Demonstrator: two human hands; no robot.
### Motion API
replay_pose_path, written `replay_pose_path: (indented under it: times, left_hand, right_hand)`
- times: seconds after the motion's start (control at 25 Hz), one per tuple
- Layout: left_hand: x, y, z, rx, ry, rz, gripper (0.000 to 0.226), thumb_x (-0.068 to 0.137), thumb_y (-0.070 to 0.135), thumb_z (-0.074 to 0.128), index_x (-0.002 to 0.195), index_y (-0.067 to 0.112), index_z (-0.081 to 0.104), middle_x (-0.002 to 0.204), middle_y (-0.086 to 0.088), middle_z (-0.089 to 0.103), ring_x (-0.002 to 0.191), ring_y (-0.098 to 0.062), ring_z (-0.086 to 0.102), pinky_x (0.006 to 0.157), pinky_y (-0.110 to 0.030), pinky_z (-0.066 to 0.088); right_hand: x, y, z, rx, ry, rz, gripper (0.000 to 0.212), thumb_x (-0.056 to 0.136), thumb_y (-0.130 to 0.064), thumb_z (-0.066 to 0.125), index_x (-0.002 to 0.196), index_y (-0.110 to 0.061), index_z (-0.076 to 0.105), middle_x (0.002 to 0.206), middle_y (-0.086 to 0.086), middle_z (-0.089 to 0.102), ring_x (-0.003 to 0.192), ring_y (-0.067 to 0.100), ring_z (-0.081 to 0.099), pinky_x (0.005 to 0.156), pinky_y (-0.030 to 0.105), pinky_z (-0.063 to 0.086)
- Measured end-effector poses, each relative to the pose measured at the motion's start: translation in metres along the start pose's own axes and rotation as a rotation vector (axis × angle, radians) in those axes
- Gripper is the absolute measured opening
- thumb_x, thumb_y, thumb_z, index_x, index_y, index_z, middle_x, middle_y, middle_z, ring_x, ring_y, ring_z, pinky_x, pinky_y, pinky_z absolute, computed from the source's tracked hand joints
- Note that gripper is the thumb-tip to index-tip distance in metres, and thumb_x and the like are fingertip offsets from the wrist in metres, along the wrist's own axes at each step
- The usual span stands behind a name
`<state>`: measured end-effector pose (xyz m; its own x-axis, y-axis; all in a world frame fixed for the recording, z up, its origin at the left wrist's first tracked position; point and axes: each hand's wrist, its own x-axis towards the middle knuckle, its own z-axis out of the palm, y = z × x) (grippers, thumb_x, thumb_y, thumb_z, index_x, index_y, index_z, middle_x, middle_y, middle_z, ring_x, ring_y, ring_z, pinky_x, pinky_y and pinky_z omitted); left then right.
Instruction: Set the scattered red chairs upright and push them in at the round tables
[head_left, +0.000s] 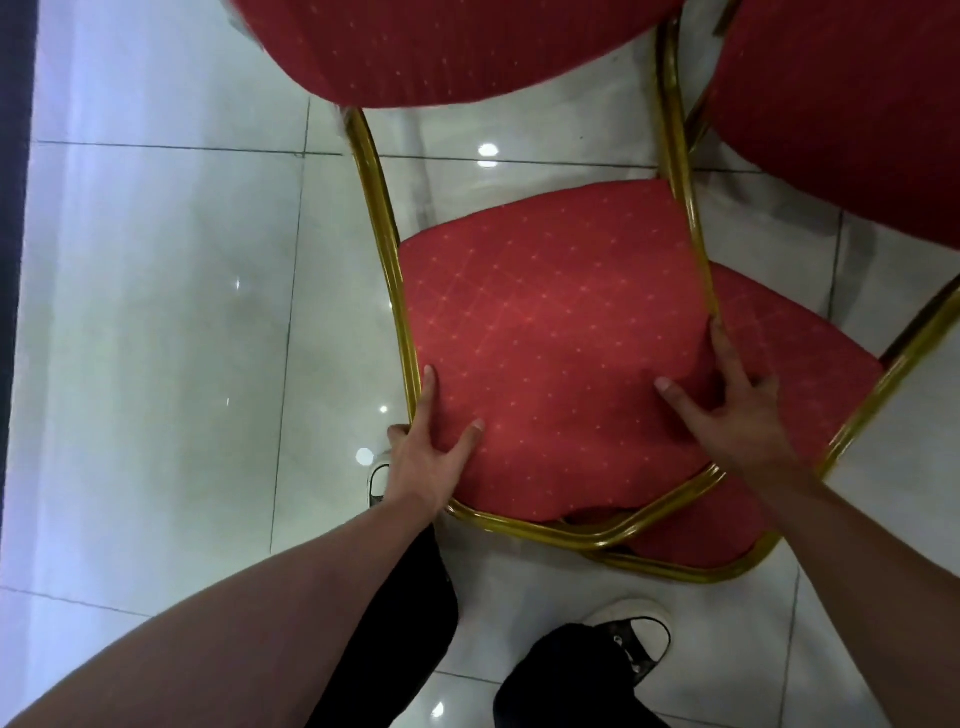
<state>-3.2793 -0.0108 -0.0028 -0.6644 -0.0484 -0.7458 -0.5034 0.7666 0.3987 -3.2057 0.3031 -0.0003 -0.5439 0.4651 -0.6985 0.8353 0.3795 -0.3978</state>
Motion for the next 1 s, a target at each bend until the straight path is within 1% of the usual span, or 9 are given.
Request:
replay_pose_path:
  times: [0.12, 0.24, 0.36, 0.44, 0.6, 0.72, 0.8, 0.88, 1.0]
  left_hand:
    - [-0.027, 0.011, -0.023, -0.009, -0.001, -0.003, 0.087, 0.075, 0.081, 0.057, 0.134, 0.080, -0.007, 0.118, -0.006, 0.038, 0.115, -0.038, 0.056, 0.109, -0.049, 0.045]
    - [-0.064, 0.022, -0.055, 0.039, 0.075, -0.010, 0.084, 0.080, 0.077, 0.056, 0.137, 0.078, -0.006, 0.112, -0.009, 0.040, 0.109, -0.037, 0.056, 0.106, -0.048, 0.046]
    - [-0.108, 0.040, -0.111, 0.182, 0.152, 0.023, 0.080, 0.083, 0.080, 0.045, 0.142, 0.072, -0.008, 0.105, -0.010, 0.041, 0.109, -0.041, 0.054, 0.102, -0.050, 0.047]
    - [-0.141, 0.053, -0.151, 0.242, 0.161, 0.023, 0.078, 0.082, 0.083, 0.036, 0.145, 0.069, -0.008, 0.105, -0.011, 0.042, 0.113, -0.044, 0.053, 0.101, -0.051, 0.045]
    - [-0.197, 0.079, -0.219, 0.332, 0.173, -0.008, 0.081, 0.079, 0.088, 0.025, 0.149, 0.063, -0.005, 0.119, -0.022, 0.047, 0.121, -0.047, 0.048, 0.104, -0.054, 0.043]
    - [-0.247, 0.100, -0.264, 0.430, 0.176, -0.047, 0.082, 0.080, 0.086, 0.017, 0.154, 0.055, -0.003, 0.127, -0.022, 0.045, 0.124, -0.044, 0.046, 0.102, -0.054, 0.044]
    - [-0.274, 0.114, -0.293, 0.473, 0.194, -0.052, 0.080, 0.084, 0.084, 0.015, 0.156, 0.051, 0.001, 0.137, -0.021, 0.040, 0.128, -0.043, 0.044, 0.103, -0.055, 0.043]
    - [-0.300, 0.124, -0.331, 0.490, 0.195, -0.026, 0.077, 0.089, 0.080, 0.020, 0.157, 0.047, 0.009, 0.146, -0.020, 0.034, 0.130, -0.043, 0.043, 0.106, -0.056, 0.042]
    - [-0.330, 0.133, -0.387, 0.461, 0.109, 0.039, 0.081, 0.086, 0.084, 0.024, 0.156, 0.043, 0.024, 0.157, -0.016, 0.025, 0.136, -0.044, 0.040, 0.111, -0.056, 0.039]
  right_hand:
    - [-0.032, -0.016, -0.019, -0.012, 0.022, -0.037, 0.088, 0.082, -0.075, 0.059, 0.143, -0.075, -0.003, 0.151, 0.024, 0.024, 0.141, 0.050, 0.033, 0.115, 0.059, 0.033]
    - [-0.073, -0.040, -0.037, -0.077, 0.063, -0.067, 0.083, 0.086, -0.076, 0.051, 0.143, -0.074, -0.009, 0.133, 0.031, 0.044, 0.126, 0.051, 0.047, 0.106, 0.062, 0.043]
    - [-0.126, -0.080, -0.062, -0.124, 0.056, -0.057, 0.081, 0.085, -0.081, 0.044, 0.144, -0.072, -0.012, 0.125, 0.031, 0.051, 0.122, 0.049, 0.048, 0.103, 0.059, 0.045]
    - [-0.162, -0.109, -0.083, -0.196, 0.044, -0.050, 0.081, 0.084, -0.085, 0.038, 0.144, -0.070, -0.015, 0.123, 0.029, 0.052, 0.119, 0.047, 0.049, 0.102, 0.055, 0.045]
    - [-0.222, -0.165, -0.123, -0.293, -0.019, -0.034, 0.084, 0.081, -0.090, 0.029, 0.148, -0.065, -0.015, 0.123, 0.025, 0.053, 0.118, 0.046, 0.051, 0.101, 0.052, 0.046]
    - [-0.263, -0.204, -0.153, -0.387, -0.066, 0.013, 0.089, 0.076, -0.095, 0.023, 0.150, -0.061, -0.013, 0.126, 0.022, 0.057, 0.118, 0.043, 0.054, 0.100, 0.050, 0.048]
    - [-0.283, -0.234, -0.172, -0.412, -0.092, 0.063, 0.092, 0.076, -0.095, 0.025, 0.152, -0.059, -0.010, 0.134, 0.021, 0.057, 0.122, 0.042, 0.055, 0.101, 0.048, 0.048]
    - [-0.310, -0.264, -0.192, -0.433, -0.127, 0.092, 0.093, 0.078, -0.093, 0.030, 0.155, -0.055, -0.004, 0.143, 0.019, 0.053, 0.128, 0.042, 0.052, 0.105, 0.048, 0.044]
    - [-0.340, -0.304, -0.219, -0.420, -0.203, 0.102, 0.093, 0.082, -0.089, 0.035, 0.159, -0.048, 0.003, 0.153, 0.013, 0.047, 0.136, 0.040, 0.047, 0.109, 0.046, 0.041]
